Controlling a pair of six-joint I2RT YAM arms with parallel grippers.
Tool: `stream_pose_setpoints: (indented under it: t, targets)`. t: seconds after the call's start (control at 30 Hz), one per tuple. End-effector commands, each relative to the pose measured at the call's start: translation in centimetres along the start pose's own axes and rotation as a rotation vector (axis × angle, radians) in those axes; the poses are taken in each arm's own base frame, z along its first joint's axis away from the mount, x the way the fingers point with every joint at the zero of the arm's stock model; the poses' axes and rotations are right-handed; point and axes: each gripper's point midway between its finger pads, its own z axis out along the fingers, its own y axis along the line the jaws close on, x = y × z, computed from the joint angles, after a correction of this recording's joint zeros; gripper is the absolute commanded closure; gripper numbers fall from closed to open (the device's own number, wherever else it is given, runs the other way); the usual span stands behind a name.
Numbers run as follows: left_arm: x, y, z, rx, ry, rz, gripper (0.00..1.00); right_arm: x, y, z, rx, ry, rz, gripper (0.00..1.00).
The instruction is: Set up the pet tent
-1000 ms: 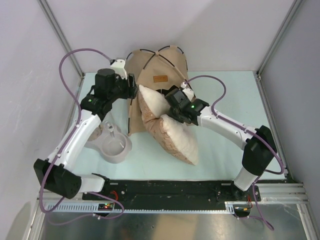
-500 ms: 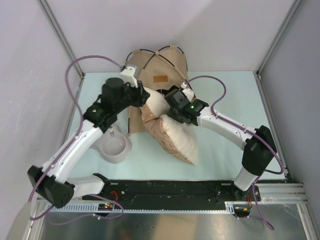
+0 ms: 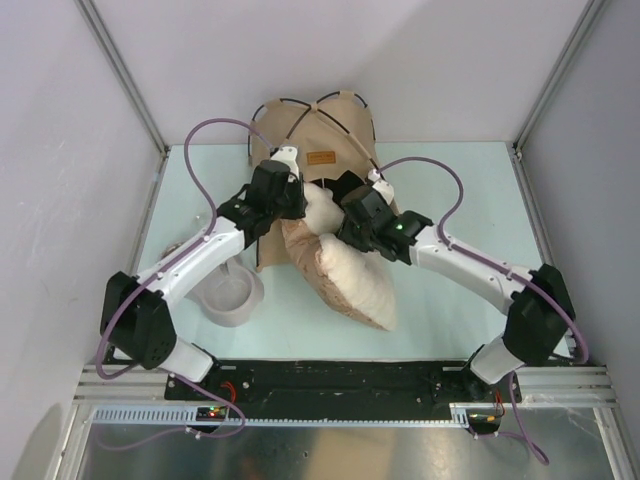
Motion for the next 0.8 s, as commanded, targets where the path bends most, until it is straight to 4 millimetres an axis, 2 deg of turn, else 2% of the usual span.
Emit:
stream_pose_setpoints:
  t: [0.0, 0.1, 0.17, 0.23, 0.33, 0.47, 0.57, 0.63, 0.77]
  targets:
    - [2.0, 1.0, 1.5, -0.057, 0.047, -0.004, 0.72, -1.9, -0.5, -2.9, -0.049, -0.075, -0.063, 0.55]
    - [2.6, 1.1, 1.7, -0.059, 0.059, 0.002, 0.72, -2.8, 0.4, -5.5, -0.12, -0.102, -0.082, 0.36]
    - [2.9, 1.1, 1.8, -0.06, 0.064, 0.01, 0.72, -3.4, 0.6, -7.3, -0.156, -0.123, -0.087, 0.28]
    - [3.1, 1.1, 1.8, -0.062, 0.064, 0.024, 0.72, -3.8, 0.0, -8.7, -0.168, -0.145, -0.084, 0.22]
    - [3.3, 1.0, 1.8, -0.079, 0.059, 0.063, 0.72, -3.5, -2.4, -9.1, -0.132, -0.162, -0.092, 0.14]
    - [3.8, 1.1, 1.6, -0.125, 0.05, 0.127, 0.72, -1.3, -6.5, -7.5, -0.072, -0.149, -0.129, 0.08]
    - [4.4, 1.2, 1.3, -0.161, 0.046, 0.164, 0.72, 1.1, -9.4, -5.7, -0.042, -0.111, -0.149, 0.05]
    - [4.9, 1.5, 1.1, -0.185, 0.046, 0.182, 0.73, 2.6, -10.3, -4.7, -0.058, -0.082, -0.161, 0.02]
    - [6.1, 2.1, 0.4, -0.233, 0.044, 0.224, 0.76, 5.9, -9.9, -3.1, -0.166, 0.011, -0.234, 0.01]
